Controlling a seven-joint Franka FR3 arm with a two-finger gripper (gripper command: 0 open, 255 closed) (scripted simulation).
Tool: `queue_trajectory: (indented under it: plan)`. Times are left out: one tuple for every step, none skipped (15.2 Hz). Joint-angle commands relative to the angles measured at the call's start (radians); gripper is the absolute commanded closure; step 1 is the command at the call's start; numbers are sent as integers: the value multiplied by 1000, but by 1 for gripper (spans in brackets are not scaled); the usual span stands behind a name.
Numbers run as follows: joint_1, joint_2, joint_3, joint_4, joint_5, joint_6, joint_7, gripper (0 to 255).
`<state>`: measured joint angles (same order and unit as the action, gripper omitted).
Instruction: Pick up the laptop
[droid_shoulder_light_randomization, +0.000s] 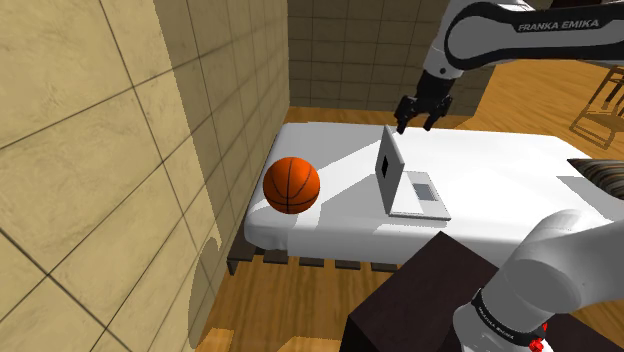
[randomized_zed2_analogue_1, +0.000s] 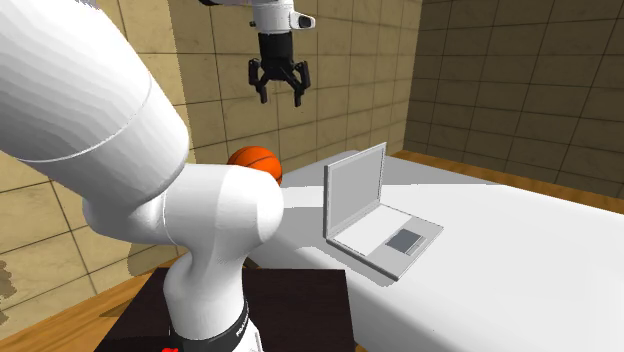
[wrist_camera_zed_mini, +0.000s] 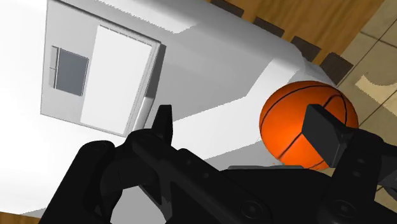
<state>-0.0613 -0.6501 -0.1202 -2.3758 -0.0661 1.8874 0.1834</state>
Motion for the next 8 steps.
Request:
queue_trajectory:
  plan:
    - [-11, 56, -13, 2, -4, 63, 12, 0]
    - [-17, 86, -21, 5, -6, 92, 14, 0]
    - [-23, 116, -30, 10, -8, 120, 17, 0]
    - [-28, 146, -39, 16, -9, 148, 20, 0]
    - [-33, 177, -48, 23, -9, 175, 22, 0]
    - [-38, 209, -57, 32, -9, 202, 24, 0]
    - [-43, 241, -66, 41, -7, 227, 26, 0]
    - [-48, 273, -75, 51, -6, 252, 27, 0]
